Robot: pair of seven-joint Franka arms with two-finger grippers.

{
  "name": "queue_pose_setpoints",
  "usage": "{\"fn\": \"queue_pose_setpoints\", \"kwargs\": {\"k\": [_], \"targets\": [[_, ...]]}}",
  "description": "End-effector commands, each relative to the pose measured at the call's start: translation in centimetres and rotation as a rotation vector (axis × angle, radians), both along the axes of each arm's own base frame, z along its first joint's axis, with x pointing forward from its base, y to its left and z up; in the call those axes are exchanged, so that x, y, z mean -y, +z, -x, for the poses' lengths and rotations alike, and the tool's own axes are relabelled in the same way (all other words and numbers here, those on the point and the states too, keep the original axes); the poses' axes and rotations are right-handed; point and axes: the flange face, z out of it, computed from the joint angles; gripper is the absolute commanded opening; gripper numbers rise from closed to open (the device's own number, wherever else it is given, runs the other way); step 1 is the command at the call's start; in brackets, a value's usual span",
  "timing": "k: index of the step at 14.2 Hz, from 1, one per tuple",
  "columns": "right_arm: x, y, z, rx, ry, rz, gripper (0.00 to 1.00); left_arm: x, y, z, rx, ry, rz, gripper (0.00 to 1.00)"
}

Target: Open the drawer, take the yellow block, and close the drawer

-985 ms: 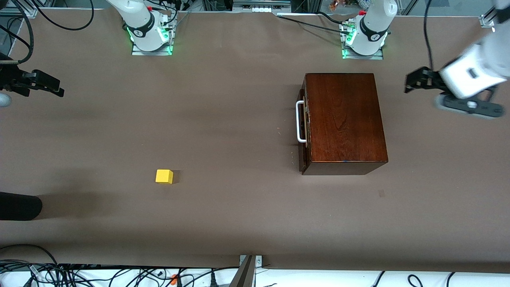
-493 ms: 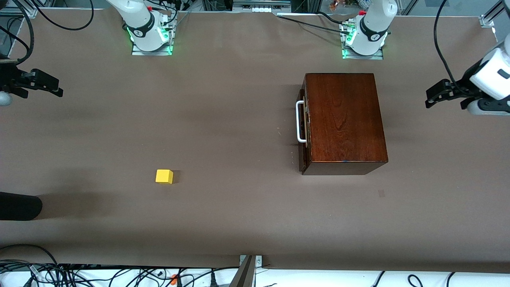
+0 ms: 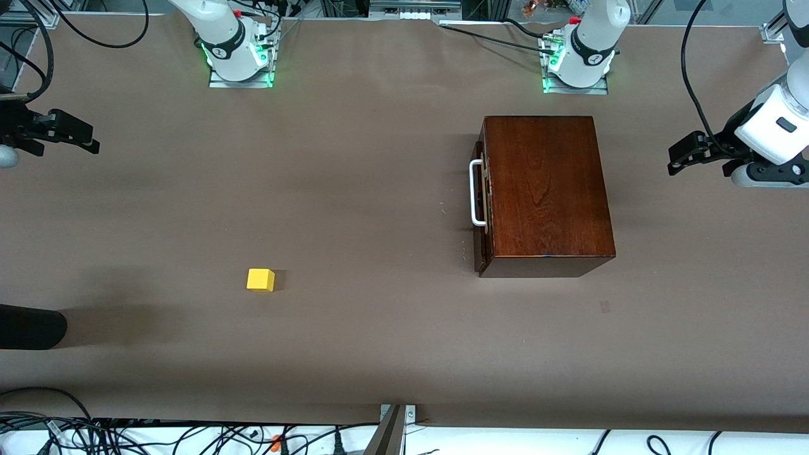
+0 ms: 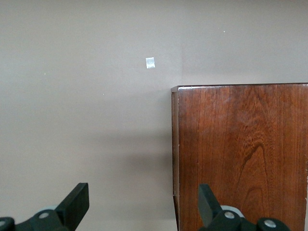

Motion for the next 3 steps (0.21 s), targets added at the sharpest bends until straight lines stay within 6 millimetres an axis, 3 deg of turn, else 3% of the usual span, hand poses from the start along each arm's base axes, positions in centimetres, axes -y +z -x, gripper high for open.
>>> {"fn": "queue_pose_setpoints", "kwargs": {"k": [1,3], "targets": [[0.33,0.68,0.37,0.014,0.014,0.003,1.00,0.24,0.26,-0.15,0.008,0.012,0.003,1.00],[0.34,0.78,0.39,0.016,0.014,0.005,1.00,0.24,0.32,-0.14,0.008,0.012,0.003,1.00]]}}
